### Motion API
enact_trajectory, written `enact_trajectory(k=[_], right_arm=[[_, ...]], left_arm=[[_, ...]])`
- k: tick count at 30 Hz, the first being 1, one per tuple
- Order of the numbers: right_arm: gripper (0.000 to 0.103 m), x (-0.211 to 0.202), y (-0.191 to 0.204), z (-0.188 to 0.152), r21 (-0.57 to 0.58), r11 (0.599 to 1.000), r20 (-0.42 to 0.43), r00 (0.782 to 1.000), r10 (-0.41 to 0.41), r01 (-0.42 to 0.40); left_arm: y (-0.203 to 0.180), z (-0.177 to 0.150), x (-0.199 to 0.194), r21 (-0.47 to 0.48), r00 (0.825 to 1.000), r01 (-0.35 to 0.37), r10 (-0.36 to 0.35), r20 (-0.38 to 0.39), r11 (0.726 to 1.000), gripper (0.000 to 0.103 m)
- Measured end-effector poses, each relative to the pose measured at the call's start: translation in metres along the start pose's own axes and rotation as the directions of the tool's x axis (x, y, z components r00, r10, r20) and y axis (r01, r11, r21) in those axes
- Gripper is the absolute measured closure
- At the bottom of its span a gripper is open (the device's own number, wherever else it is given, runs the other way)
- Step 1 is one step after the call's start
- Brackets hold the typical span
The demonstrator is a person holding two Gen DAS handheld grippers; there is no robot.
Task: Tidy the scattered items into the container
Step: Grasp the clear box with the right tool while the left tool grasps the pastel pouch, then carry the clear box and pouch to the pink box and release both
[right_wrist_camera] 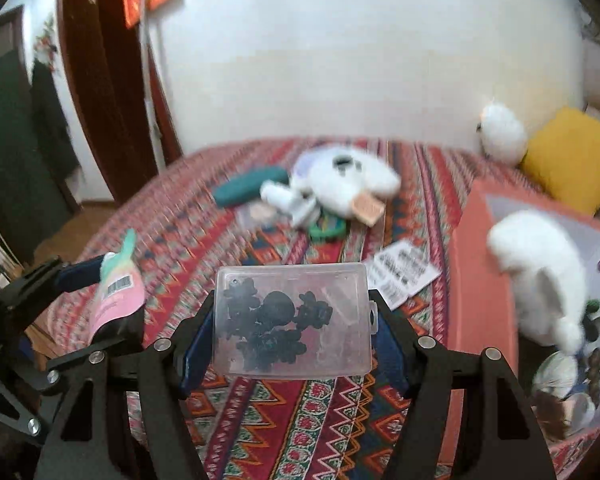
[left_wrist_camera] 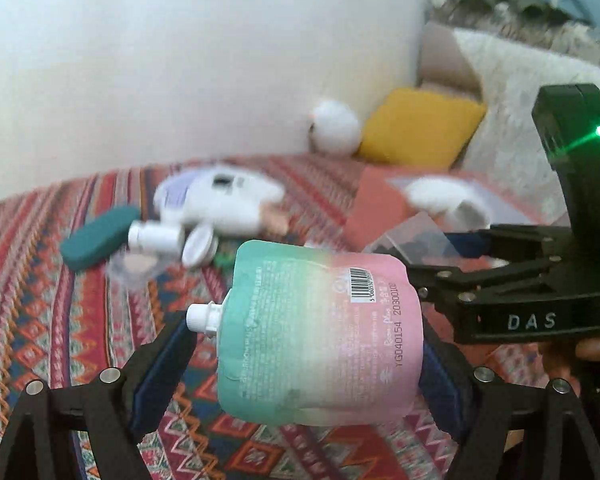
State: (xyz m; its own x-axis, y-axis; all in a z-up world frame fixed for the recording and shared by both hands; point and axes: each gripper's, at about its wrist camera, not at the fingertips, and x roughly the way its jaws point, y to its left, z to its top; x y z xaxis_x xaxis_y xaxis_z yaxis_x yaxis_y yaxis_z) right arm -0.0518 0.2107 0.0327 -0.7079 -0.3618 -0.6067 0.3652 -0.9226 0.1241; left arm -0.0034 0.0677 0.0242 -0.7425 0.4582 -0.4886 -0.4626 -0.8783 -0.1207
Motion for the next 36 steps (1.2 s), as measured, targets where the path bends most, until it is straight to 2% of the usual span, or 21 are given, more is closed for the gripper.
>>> enact_trajectory(k=[4, 8, 13, 20, 24, 27, 30, 32, 35, 36], right_arm=[[0.030, -0.056, 0.002, 0.009, -0.009, 1.000, 0.131, 0.991, -0.007, 0.008], [0.030, -0.107, -0.007, 0.013, 0.015, 1.000, 0.247, 0.969, -0.028, 0.025], [0.030, -0.164, -0.029, 0.011, 0.075, 0.994, 0.366, 0.926, -0.097, 0.075], [0.030, -0.231, -0.081, 0.000, 0.229, 0.959, 0.462, 0.848, -0.259, 0.167], [0.030, -0.252, -0.128, -0.012, 0.376, 0.892, 0.451, 0.791, -0.413, 0.251], [0.030, -0.253, -0.164, -0.023, 0.466, 0.835, 0.409, 0.766, -0.496, 0.292], [0.030, -0.243, -0.201, -0.031, 0.522, 0.789, 0.345, 0.766, -0.542, 0.323], [0.030, -0.231, -0.220, -0.035, 0.544, 0.765, 0.295, 0.774, -0.560, 0.346], [0.030, -0.211, -0.242, -0.038, 0.543, 0.758, 0.251, 0.792, -0.556, 0.360], [0.028, -0.201, -0.249, -0.039, 0.538, 0.751, 0.229, 0.792, -0.566, 0.382]], left_arm=[[-0.028, 0.023, -0.033, 0.039, 0.994, 0.045, -0.049, 0.103, 0.998, 0.017], [-0.057, 0.043, -0.056, 0.099, 0.979, 0.077, -0.094, 0.181, 0.992, 0.017], [-0.095, 0.066, -0.064, 0.190, 0.957, 0.116, -0.161, 0.242, 0.975, 0.017], [-0.146, 0.094, -0.038, 0.261, 0.933, 0.199, -0.264, 0.244, 0.945, 0.017], [-0.177, 0.112, -0.008, 0.279, 0.930, 0.237, -0.300, 0.213, 0.931, 0.017], [-0.198, 0.131, 0.028, 0.281, 0.931, 0.277, -0.329, 0.159, 0.919, 0.017], [-0.221, 0.147, 0.069, 0.288, 0.931, 0.311, -0.351, 0.097, 0.906, 0.017], [-0.236, 0.155, 0.096, 0.291, 0.929, 0.335, -0.365, 0.054, 0.896, 0.017], [-0.256, 0.163, 0.140, 0.286, 0.923, 0.374, -0.384, -0.023, 0.882, 0.017], [-0.260, 0.165, 0.156, 0.276, 0.918, 0.393, -0.392, -0.062, 0.877, 0.017]])
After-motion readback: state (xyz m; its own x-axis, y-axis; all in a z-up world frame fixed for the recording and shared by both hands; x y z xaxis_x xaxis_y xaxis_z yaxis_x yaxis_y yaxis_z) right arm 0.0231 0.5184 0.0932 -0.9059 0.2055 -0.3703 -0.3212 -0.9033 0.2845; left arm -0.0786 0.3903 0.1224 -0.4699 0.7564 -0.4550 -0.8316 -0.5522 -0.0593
